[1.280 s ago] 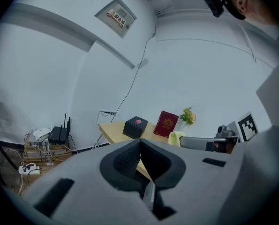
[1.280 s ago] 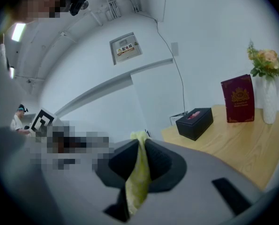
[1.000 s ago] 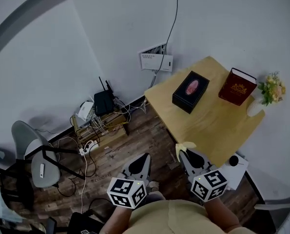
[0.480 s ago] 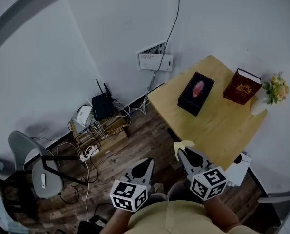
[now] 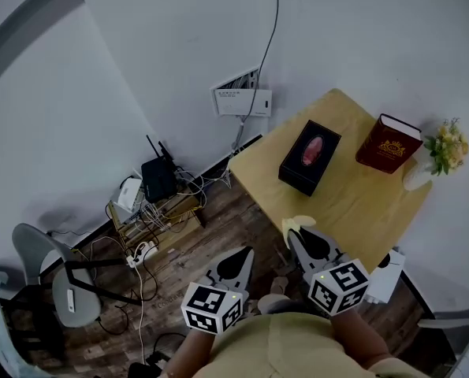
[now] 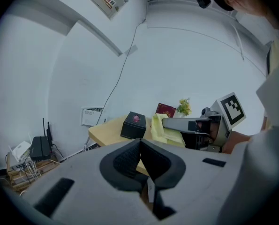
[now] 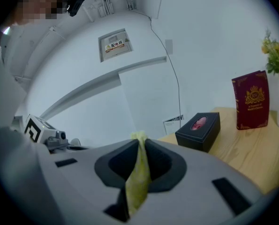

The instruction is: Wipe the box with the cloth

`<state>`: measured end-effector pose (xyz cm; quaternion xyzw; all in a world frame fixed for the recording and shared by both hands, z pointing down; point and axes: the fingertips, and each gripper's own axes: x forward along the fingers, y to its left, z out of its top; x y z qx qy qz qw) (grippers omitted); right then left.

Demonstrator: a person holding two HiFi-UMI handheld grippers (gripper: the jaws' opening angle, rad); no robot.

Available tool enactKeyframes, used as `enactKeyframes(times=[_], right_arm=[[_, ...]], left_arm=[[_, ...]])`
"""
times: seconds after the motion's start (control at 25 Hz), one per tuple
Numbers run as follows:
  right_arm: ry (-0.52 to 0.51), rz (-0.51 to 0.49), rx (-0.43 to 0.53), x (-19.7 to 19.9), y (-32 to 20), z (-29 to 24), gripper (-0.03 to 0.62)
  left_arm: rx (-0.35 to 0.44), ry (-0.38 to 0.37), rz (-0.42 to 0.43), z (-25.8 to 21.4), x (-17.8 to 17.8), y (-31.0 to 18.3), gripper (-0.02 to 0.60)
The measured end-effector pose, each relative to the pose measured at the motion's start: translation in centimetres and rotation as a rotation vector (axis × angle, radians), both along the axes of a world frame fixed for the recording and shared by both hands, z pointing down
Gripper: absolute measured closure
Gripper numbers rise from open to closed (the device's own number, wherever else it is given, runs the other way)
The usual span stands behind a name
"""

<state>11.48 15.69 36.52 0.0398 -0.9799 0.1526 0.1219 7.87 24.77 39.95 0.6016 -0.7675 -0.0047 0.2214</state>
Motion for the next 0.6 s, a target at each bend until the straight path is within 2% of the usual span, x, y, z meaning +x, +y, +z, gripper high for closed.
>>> enactKeyframes(times=[0.12,0.32,0.6], right_arm=[[-0.013,-0.004,0.0,-0.6,-1.8,-0.3,0.539],[-0.02,0.006,-0.02,-0.5,-4.9,0.0,0.539],[-0.031,0.064,-0.041,0.6,-9.0,0.4,0.539]], left_arm=[[-0.004,-0.008,0.017,-0.2,-0.7,-2.6,0.566],[-0.002,0.031,0.06,-0.1,-0.7,-6.7,0.566],[-0.039,-0.017,0.077,0.2,-1.5,-9.9,0.566]])
